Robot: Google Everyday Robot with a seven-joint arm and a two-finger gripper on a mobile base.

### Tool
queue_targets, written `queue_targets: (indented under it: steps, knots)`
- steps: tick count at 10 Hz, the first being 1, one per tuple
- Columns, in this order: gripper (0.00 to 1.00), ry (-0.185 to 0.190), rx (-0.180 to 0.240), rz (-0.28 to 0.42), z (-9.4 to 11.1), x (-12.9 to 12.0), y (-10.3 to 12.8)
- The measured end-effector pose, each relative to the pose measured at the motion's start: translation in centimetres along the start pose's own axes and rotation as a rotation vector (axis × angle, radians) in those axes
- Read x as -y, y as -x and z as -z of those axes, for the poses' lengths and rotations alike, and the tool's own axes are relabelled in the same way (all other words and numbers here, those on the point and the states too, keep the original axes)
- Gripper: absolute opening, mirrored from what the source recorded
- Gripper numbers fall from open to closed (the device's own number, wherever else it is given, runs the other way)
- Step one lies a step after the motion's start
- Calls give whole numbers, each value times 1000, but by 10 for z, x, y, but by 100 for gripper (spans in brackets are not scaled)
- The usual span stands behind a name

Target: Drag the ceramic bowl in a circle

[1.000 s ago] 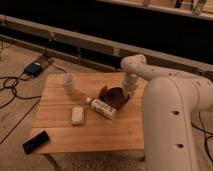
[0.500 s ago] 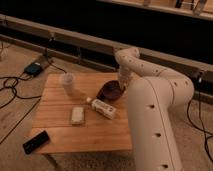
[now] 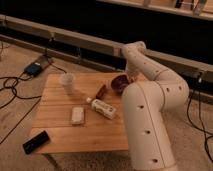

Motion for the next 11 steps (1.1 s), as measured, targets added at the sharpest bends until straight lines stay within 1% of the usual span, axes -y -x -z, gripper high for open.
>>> queue_targets:
  steps: [2, 4, 6, 7, 8, 9, 11]
  knots:
    - [14, -37, -9, -64, -3, 37, 0]
    - [14, -61, -29, -122, -7, 72, -9]
    - [14, -61, -49, -149, -10, 88, -21]
    - [14, -56, -61, -156, -12, 92, -30]
    - [14, -50, -80, -156, -15, 96, -44]
    - [14, -46, -94, -147, -15, 95, -55]
    - [14, -10, -119, -92, -14, 69, -81]
